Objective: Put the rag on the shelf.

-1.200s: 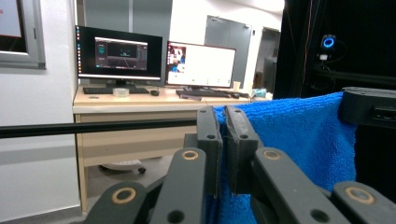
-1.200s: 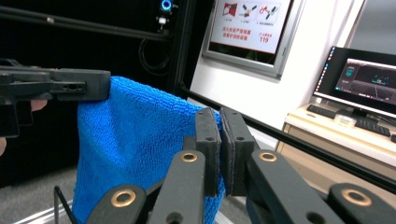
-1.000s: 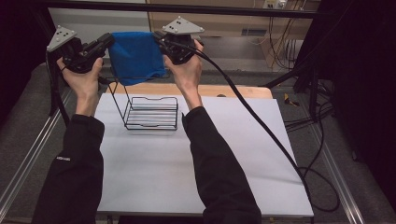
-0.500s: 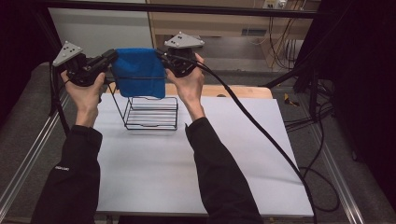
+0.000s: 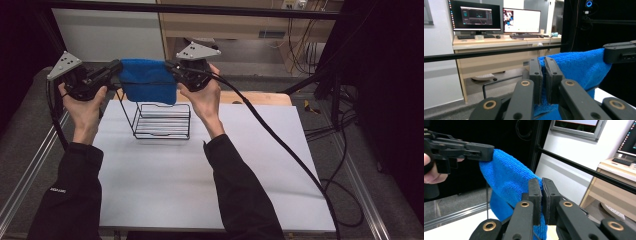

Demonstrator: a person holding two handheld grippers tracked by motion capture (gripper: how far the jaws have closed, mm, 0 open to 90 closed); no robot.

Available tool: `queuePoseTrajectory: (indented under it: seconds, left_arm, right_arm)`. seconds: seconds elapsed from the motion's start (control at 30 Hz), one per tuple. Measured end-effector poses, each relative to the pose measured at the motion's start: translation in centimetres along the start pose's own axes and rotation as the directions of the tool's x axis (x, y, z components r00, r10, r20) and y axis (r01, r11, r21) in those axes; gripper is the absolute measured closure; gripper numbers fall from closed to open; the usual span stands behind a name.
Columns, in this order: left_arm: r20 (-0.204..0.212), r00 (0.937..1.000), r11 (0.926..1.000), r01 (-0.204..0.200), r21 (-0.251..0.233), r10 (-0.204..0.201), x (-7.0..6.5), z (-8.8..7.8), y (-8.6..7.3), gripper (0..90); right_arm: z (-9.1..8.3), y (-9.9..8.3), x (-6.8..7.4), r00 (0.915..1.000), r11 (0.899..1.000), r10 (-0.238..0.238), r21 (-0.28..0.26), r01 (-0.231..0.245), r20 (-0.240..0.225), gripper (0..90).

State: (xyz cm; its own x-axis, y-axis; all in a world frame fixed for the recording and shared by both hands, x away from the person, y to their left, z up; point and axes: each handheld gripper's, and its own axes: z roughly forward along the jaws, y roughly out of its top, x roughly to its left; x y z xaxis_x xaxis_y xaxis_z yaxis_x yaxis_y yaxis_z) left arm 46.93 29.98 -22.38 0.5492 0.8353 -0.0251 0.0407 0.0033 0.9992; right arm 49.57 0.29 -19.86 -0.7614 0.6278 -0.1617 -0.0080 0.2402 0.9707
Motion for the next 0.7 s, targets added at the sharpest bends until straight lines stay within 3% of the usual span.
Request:
queuePoseTrajectory:
  seconds: [0.1, 0.37, 0.57, 0.7]
  left_arm:
    - [0.001, 1.0, 0.9999, -0.003, 0.014, 0.003, -0.2, -0.4, -0.2, 84.5]
    - [0.02, 0.999, 0.9945, 0.037, 0.098, -0.039, -0.3, -1.2, -1.5, 82.5]
    - [0.011, 0.9999, 0.9845, 0.0, 0.175, -0.002, -0.7, -1.7, -2.1, 79.3]
    - [0.018, 0.9998, 0.9781, -0.004, 0.208, 0.0, -0.7, -2.2, -1.8, 74.1]
  right_arm:
    - [-0.3, 0.1, 0.4, 0.9998, 1.0, -0.012, 0.021, 0.013, -0.018, 86.6]
    - [-0.5, -0.3, 1.4, 0.9982, 0.991, -0.023, 0.127, 0.03, -0.055, 86.2]
    - [-0.5, -0.7, 2.2, 0.9958, 0.983, -0.05, 0.172, 0.063, -0.077, 86.1]
    - [-0.4, -0.9, 2.5, 0.9947, 0.977, -0.056, 0.201, 0.072, -0.086, 85.9]
